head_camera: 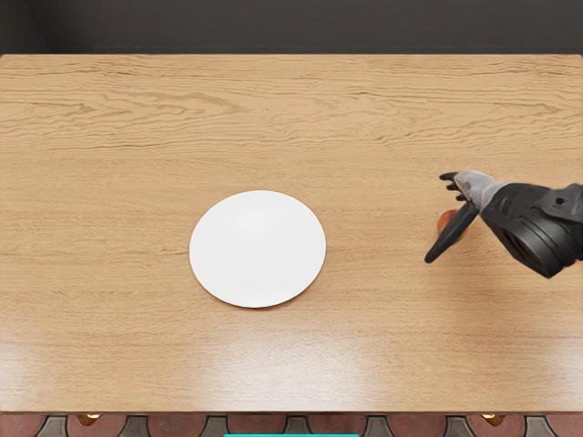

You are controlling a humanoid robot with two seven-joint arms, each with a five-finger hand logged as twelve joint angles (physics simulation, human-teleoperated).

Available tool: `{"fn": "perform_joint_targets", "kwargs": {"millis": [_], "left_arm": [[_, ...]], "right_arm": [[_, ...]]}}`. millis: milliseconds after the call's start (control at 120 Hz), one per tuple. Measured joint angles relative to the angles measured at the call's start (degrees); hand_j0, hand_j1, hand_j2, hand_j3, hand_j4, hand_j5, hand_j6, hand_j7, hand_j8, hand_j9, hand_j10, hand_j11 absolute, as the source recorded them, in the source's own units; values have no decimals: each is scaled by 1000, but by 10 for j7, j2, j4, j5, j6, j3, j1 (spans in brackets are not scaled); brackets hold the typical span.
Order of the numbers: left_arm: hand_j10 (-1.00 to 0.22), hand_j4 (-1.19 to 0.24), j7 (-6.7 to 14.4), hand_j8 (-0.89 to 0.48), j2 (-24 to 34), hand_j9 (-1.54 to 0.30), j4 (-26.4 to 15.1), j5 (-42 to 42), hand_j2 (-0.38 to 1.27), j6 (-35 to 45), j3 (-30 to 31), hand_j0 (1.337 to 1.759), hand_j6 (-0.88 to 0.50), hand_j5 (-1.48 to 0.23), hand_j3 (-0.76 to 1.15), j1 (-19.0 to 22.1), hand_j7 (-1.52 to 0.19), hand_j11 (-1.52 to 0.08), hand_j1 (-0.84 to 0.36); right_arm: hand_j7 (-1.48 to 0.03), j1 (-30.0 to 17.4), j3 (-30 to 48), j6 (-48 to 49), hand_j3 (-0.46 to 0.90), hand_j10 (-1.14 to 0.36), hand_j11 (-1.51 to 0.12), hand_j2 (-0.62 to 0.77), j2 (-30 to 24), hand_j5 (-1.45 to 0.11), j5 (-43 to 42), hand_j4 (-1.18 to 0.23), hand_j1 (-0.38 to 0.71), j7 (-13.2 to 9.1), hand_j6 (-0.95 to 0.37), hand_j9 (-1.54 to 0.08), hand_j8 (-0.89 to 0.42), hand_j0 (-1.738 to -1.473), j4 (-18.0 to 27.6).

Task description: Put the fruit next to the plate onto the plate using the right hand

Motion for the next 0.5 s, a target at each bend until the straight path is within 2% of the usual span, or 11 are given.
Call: {"fn": "perform_joint_targets", "kwargs": {"millis": [325, 500], "left_arm": [[-234, -234, 0, -234, 0, -304, 0, 0, 47, 0, 0, 1658, -234, -304, 0, 0, -304, -304, 69], [-234, -234, 0, -234, 0, -304, 0, 0, 47, 0, 0, 1658, -234, -304, 0, 0, -304, -304, 69]], "right_arm": [[-68, 28, -60, -1, 0, -53, -68, -9, 29, -68, -4, -53, -287, 0, -54, -68, -54, -1658, -31], [-192, 33, -69, -1, 0, -149, -192, -28, 39, -192, -8, -148, -173, 0, -149, -192, -149, -1658, -45]]}}
